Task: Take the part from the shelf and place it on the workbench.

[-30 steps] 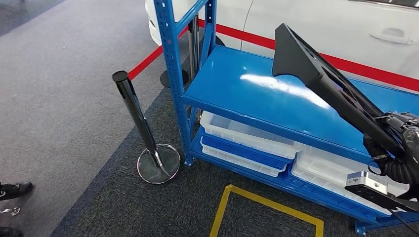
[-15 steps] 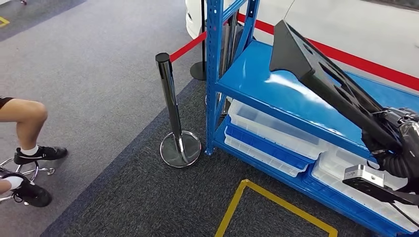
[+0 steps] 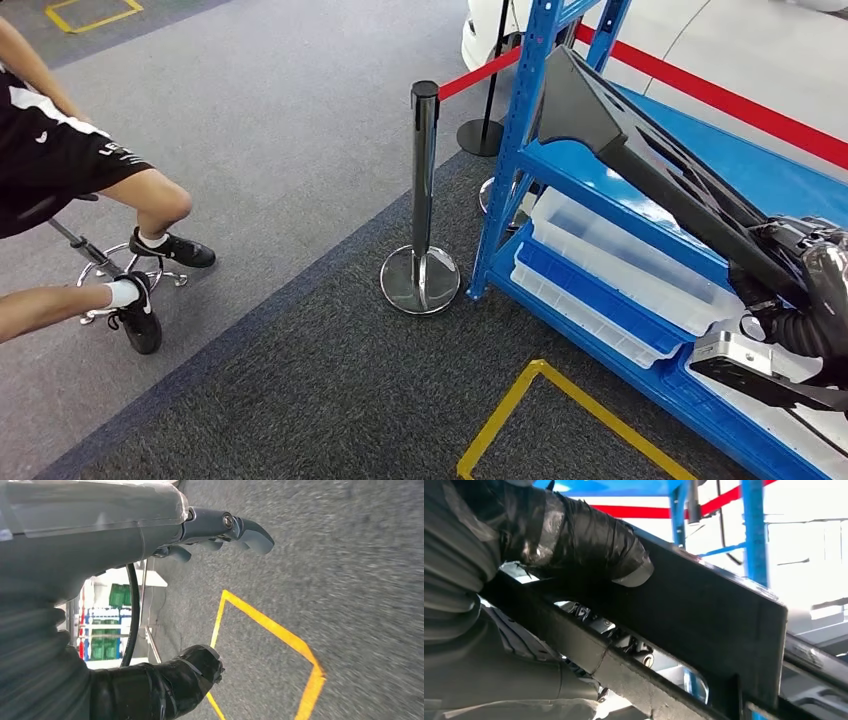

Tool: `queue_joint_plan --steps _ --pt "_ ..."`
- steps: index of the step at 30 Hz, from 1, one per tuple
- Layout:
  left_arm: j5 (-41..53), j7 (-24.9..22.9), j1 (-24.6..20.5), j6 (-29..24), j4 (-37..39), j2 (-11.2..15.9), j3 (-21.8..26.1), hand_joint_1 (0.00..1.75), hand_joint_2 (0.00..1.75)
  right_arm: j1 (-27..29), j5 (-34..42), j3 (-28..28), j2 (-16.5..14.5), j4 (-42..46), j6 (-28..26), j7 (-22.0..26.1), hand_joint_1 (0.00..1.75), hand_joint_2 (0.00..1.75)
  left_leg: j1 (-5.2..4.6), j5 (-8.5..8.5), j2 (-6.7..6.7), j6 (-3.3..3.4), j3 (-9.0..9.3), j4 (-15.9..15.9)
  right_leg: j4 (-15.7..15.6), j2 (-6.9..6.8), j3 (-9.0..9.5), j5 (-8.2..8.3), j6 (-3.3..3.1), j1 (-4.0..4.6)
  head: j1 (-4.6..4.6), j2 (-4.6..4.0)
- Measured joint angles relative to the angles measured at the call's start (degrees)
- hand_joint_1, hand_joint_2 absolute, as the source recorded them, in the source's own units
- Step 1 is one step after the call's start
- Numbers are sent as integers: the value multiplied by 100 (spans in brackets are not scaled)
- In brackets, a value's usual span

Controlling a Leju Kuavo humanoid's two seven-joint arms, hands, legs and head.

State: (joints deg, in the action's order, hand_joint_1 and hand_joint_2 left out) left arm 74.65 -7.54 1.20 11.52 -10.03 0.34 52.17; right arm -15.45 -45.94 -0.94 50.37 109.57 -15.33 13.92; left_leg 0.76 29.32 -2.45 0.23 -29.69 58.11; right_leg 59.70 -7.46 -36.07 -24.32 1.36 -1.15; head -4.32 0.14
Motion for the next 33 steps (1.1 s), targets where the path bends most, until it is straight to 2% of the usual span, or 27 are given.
queue_joint_plan --steps 1,2,4,5,6,7,8,9,10,12,13,15,16,17,18,20,21,22,23,24,25,26,28,29,31,32,33 --pt "23 0 16 5 0 2 0 0 175 42 11 -6 11 2 -1 -16 175 175 -3 -66 50 69 -44 -20 40 104 -25 -80 39 -24 1 0" --pt "57 4 26 13 0 4 -1 0 175 101 26 -22 30 7 -3 -34 175 175 1 -141 89 139 -100 -44 170 271 -71 -271 63 -39 4 -1" --pt "148 20 23 39 0 6 -7 0 175 254 59 -94 76 28 -7 -58 175 175 -16 -285 180 228 -242 -52 710 625 -210 -849 63 -35 9 -1" --pt "189 30 18 60 0 6 -14 0 175 348 77 -155 94 42 -9 -68 175 175 -36 -354 240 251 -332 -46 1060 700 -271 -1085 48 -21 11 -1" --pt "221 36 15 80 0 6 -22 0 175 453 89 -227 103 57 -11 -73 175 175 -56 -421 306 260 -421 -35 1336 728 -289 -1191 29 -7 11 -1" --pt "244 40 13 98 0 5 -30 0 175 571 95 -306 106 78 -14 -77 175 175 -71 -484 379 261 -516 -17 1461 740 -234 -1158 4 7 11 -1" --pt "258 42 11 116 0 6 -36 0 175 686 67 -388 106 106 -13 -77 175 175 -81 -546 456 255 -614 10 1409 752 -92 -1023 -25 21 11 -1" --pt "267 38 13 131 0 9 -38 0 175 768 -14 -450 98 140 -9 -79 175 175 -84 -599 529 242 -704 39 1150 787 141 -844 -57 32 11 -1" --pt "275 31 14 145 0 11 -39 0 175 805 -150 -482 75 173 -7 -95 175 175 -81 -651 589 223 -782 68 761 892 414 -753 -97 41 11 -1" --pt "293 16 9 175 0 16 -39 0 175 786 -614 -393 -28 224 -34 -231 175 175 -83 -763 690 165 -875 86 56 1133 854 -755 -146 59 8 -1" --pt "303 12 7 185 0 19 -39 0 175 763 -818 -304 -81 234 -66 -324 175 175 -79 -820 736 134 -892 74 -126 1205 949 -801 -161 74 12 -1" --pt "337 -14 12 190 1 28 -41 0 175 715 -1112 -80 -186 238 -149 -506 175 175 -66 -944 840 64 -918 13 -195 1111 938 -716 -196 86 23 0" --pt "362 -37 21 186 1 32 -44 0 175 671 -1220 37 -258 233 -197 -581 175 175 -63 -924 815 39 -957 26 -228 1030 903 -654 -233 80 23 0" --pt "395 -65 29 182 1 33 -50 0 175 631 -1338 164 -340 227 -254 -670 175 175 -60 -797 730 17 -1014 108 -253 948 844 -576 -285 72 11 0" --pt "428 -86 36 179 1 33 -61 0 175 613 -1447 281 -416 221 -315 -759 175 175 -57 -548 600 -3 -1089 299 -281 863 776 -492 -329 64 -2 -1" --pt "488 -105 35 166 1 26 -106 0 175 674 -1577 442 -486 219 -441 -920 175 175 -36 67 375 -46 -1243 931 -282 714 628 -366 -361 83 -28 -1" --pt "520 -106 33 159 2 21 -138 0 175 756 -1603 485 -498 224 -507 -983 175 175 -20 247 330 -77 -1293 1291 -274 624 542 -306 -352 90 -31 -1" --pt "550 -105 33 155 2 17 -168 0 175 860 -1615 506 -506 238 -574 -1033 175 175 -1 256 308 -106 -1291 1566 -261 537 450 -248 -345 94 -32 -1" --pt "583 -99 36 157 2 15 -196 0 175 984 -1622 511 -515 265 -641 -1070 175 175 19 133 291 -133 -1222 1722 -242 444 347 -191 -334 99 -32 -1" --pt "612 -88 41 169 2 17 -218 0 175 1113 -1623 498 -524 302 -691 -1087 175 175 35 -69 269 -153 -1066 1690 -213 362 248 -142 -321 101 -32 -1" --pt "632 -75 45 183 2 21 -239 0 175 1236 -1624 474 -530 347 -724 -1097 175 175 45 -220 211 -163 -802 1462 -176 293 156 -101 -301 103 -33 -1" --pt "652 -60 43 195 2 28 -263 0 175 1345 -1625 438 -533 398 -742 -1106 175 175 44 -222 109 -161 -450 1079 -136 231 84 -70 -281 104 -35 -1" --pt "676 -36 26 206 2 52 -307 0 175 1507 -1632 348 -534 479 -768 -1125 175 175 -4 27 -69 -108 188 212 -72 108 11 -14 -230 102 -30 -1" --pt "687 -26 18 208 2 64 -324 0 175 1570 -1638 301 -535 510 -782 -1135 175 175 -40 131 -96 -65 343 -57 -70 46 1 27 -200 89 -27 -1" --pt "706 -10 39 224 2 92 -342 0 175 1726 -1650 221 -537 568 -813 -1144 175 175 -87 82 -23 47 340 -230 -82 -55 -9 112 -125 63 -25 -1" --pt "725 6 59 243 2 104 -349 0 175 1845 -1655 175 -541 610 -822 -1146 175 175 -93 4 22 102 312 -274 -48 20 -35 63 -92 44 -24 -1" --pt "748 30 78 269 2 121 -358 0 175 1993 -1658 114 -545 664 -830 -1144 175 175 -89 -71 65 162 275 -320 64 169 -83 -86 -70 29 -23 -1"
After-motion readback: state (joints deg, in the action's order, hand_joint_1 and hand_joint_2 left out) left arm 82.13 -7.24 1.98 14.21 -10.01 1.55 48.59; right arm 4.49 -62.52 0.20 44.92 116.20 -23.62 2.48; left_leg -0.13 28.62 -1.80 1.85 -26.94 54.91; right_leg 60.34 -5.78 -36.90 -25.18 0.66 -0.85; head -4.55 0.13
